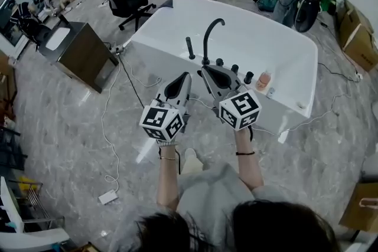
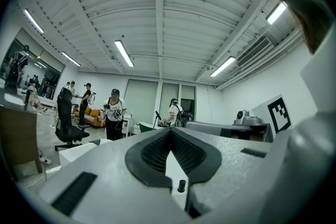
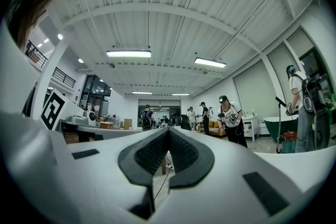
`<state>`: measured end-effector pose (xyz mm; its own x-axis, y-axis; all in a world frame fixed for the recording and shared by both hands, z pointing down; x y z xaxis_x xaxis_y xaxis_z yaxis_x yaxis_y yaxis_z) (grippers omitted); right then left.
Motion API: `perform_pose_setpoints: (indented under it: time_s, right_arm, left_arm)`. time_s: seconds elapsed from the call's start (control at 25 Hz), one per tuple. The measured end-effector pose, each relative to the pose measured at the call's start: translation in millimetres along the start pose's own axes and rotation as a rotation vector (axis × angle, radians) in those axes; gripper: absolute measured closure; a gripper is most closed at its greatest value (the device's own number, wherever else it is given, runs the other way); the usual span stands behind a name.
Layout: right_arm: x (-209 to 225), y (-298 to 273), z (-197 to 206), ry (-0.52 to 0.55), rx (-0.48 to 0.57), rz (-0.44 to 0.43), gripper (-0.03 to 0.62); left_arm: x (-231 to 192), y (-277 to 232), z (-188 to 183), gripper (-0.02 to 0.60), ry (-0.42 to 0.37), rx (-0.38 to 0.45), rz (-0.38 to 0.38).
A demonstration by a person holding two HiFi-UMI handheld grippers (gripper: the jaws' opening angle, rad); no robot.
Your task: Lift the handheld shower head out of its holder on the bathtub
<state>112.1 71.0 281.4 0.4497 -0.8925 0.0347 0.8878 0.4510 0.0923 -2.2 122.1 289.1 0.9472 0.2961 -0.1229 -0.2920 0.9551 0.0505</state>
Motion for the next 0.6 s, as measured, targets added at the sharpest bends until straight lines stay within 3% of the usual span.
perform_pose_setpoints:
  time_s: [0.6]
  right_arm:
    - [23, -65, 5, 0.001, 0.013, 0.070, 0.595]
  left_arm:
    - [-66, -40, -10, 0.577, -0.020, -0.009, 0.079]
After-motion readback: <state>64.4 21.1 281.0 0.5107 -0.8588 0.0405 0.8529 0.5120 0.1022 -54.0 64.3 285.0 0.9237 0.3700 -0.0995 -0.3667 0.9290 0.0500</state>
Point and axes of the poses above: the fingertips, and each gripper's own axes: y backward along the fingers, x to its right, z out of its underside, the point moved 6 cm from there along y, backward along the fingers, and after that the axes turned 3 degrees about -z, right-handed, at the moved point
